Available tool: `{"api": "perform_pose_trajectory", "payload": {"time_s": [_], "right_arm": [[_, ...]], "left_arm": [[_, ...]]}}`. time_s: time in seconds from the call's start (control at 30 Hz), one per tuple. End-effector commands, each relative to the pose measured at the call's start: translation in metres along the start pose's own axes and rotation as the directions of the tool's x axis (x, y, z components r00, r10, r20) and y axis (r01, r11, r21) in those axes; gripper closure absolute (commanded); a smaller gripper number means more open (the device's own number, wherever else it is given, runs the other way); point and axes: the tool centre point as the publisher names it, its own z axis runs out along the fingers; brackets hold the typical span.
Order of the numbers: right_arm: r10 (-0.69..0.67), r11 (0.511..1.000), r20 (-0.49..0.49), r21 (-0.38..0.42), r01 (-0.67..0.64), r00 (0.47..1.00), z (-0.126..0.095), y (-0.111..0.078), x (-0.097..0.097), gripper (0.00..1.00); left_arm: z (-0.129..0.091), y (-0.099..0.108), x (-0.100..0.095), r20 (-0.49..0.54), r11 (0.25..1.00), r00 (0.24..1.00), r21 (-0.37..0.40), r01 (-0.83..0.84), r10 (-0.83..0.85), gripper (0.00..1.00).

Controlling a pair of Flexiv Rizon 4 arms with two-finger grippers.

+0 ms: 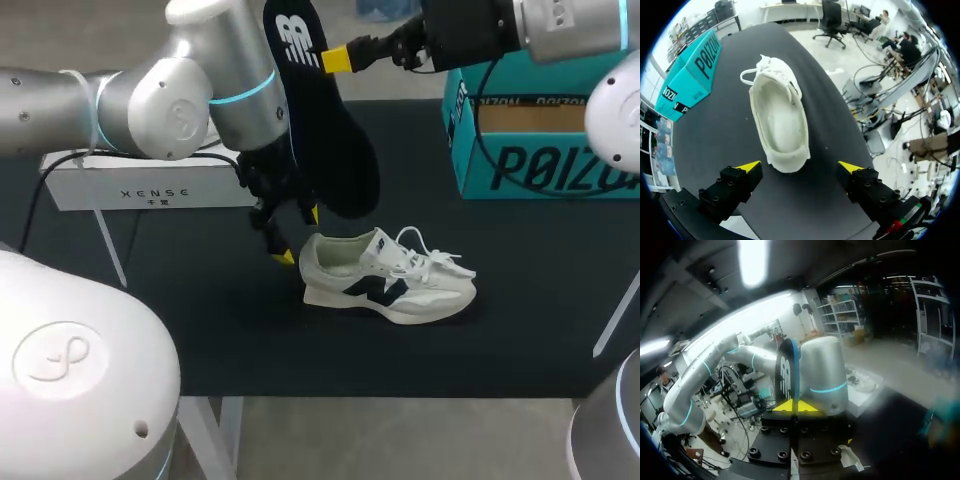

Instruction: Take the shoe out of the shoebox, open the shoe tongue, remove and reinsert the insole, then place the shoe into the shoebox

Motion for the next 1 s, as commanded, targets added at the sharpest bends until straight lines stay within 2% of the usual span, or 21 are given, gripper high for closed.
{"api": "perform_pose_trajectory", "payload": {"time_s": [0.03,0.37,0.67,1.0], "right_arm": [[0.0,1.0,0.002,-0.001,0.0,1.0,0.001,-0.001,0.0,1.0],[0.0,1.0,0.002,-0.001,0.0,1.0,0.001,-0.001,0.0,1.0],[-0.034,0.999,0.077,0.005,0.034,0.996,-0.037,0.013,0.022,1.0],[-0.045,0.998,0.137,-0.027,0.049,0.99,-0.072,0.016,0.036,1.0]], "left_arm": [[-0.002,0.003,0.008,0.011,1.0,1.0,0.007,0.012,-0.012,0.0],[-0.009,-0.002,0.006,0.02,0.998,0.998,-0.037,0.055,-0.054,0.0],[-0.009,-0.002,0.006,0.02,0.998,0.998,-0.037,0.055,-0.054,0.0],[-0.009,-0.002,0.006,0.02,0.998,0.998,-0.037,0.055,-0.054,0.0]]}}
